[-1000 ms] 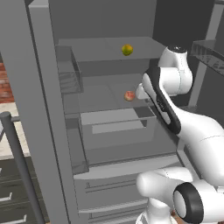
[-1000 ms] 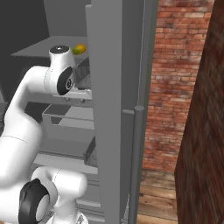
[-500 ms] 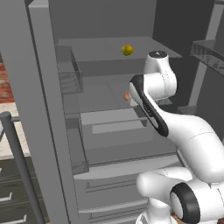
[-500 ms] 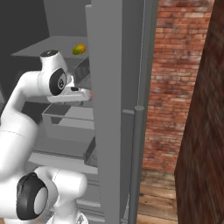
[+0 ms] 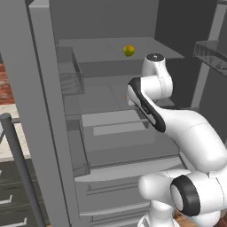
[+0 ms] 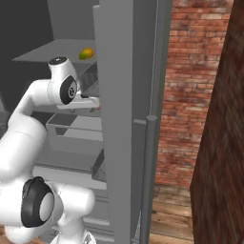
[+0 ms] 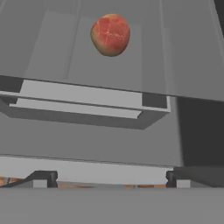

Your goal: Pick the mango and peach from the fridge and place them inside the tupperware on the counter.

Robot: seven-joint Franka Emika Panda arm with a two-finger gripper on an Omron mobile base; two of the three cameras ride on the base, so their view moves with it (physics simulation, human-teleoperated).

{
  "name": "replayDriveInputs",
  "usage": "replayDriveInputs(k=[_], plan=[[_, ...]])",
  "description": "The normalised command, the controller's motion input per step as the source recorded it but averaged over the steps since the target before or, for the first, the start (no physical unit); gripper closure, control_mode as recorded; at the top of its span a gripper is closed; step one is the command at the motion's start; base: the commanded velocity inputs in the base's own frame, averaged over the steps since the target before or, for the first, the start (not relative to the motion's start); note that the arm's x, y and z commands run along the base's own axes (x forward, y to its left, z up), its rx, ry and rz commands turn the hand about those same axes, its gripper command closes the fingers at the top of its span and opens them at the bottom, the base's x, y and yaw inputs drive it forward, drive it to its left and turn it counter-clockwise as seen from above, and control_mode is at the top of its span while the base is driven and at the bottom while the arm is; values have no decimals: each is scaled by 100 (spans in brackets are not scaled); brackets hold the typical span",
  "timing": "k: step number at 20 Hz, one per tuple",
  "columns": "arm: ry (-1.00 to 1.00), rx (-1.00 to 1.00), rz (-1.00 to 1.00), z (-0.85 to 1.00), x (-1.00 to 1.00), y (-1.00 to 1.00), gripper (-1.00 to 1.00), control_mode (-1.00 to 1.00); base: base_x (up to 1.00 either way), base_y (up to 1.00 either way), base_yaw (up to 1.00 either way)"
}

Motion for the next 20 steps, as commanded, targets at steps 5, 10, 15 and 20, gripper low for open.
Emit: replayDriveInputs(k=[5,10,15,20], plan=[[-1,0,0,-16,45,13,-100,-100,0,0,0],[0,0,0,-19,38,9,-100,-100,0,0,0],[0,0,0,-17,32,0,-100,-100,0,0,0],[0,0,0,-20,31,0,-100,-100,0,0,0]])
